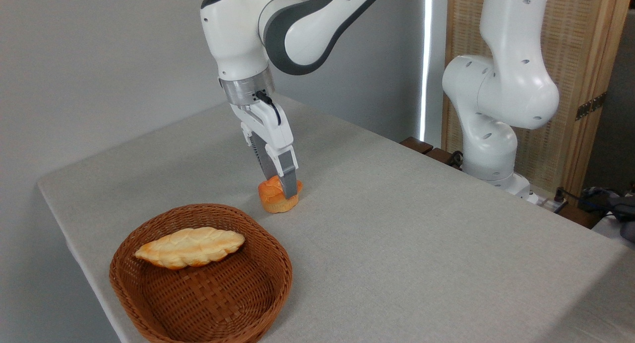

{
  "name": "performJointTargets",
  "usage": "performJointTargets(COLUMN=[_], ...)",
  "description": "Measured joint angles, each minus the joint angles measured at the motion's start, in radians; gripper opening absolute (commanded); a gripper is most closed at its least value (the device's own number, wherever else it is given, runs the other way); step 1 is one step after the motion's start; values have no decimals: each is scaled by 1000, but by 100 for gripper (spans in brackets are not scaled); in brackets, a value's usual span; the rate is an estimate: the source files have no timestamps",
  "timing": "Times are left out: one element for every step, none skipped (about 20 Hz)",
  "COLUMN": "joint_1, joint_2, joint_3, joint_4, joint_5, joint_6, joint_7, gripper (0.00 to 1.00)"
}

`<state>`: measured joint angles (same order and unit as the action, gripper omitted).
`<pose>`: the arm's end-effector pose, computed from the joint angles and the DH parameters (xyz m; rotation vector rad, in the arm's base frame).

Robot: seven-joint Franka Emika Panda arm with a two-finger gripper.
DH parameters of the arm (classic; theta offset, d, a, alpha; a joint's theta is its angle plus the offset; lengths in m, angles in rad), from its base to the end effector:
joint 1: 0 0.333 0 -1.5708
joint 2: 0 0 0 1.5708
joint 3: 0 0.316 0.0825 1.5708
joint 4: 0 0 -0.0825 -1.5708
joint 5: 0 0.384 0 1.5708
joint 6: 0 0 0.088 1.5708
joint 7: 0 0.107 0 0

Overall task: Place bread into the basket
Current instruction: 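Close the gripper fingers around the orange bun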

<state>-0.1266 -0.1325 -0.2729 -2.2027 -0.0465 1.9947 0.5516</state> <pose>0.4557 -0.1980 0.4298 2.7974 -1.3974 -0.1240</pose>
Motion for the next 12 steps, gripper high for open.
performJointTargets(joint_1=[0, 0, 0, 0, 0, 0, 0, 0, 0, 0, 0, 0], joint_2=[0, 0, 0, 0, 0, -1, -1, -1, -1, -1, -1, -1], joint_3=[0, 0, -1, -3, -6, -7, -7, -7, -7, -7, -7, -7], joint_4=[-9, -22, -35, -46, -48, -48, -48, -48, -48, -48, -48, -48], joint_5=[0, 0, 0, 0, 0, 0, 0, 0, 0, 0, 0, 0], joint_6=[15, 39, 60, 77, 81, 83, 83, 83, 83, 83, 83, 83], joint_7=[0, 0, 0, 0, 0, 0, 0, 0, 0, 0, 0, 0], gripper=[100, 97, 75, 58, 48, 42, 42, 40, 40, 40, 39, 39])
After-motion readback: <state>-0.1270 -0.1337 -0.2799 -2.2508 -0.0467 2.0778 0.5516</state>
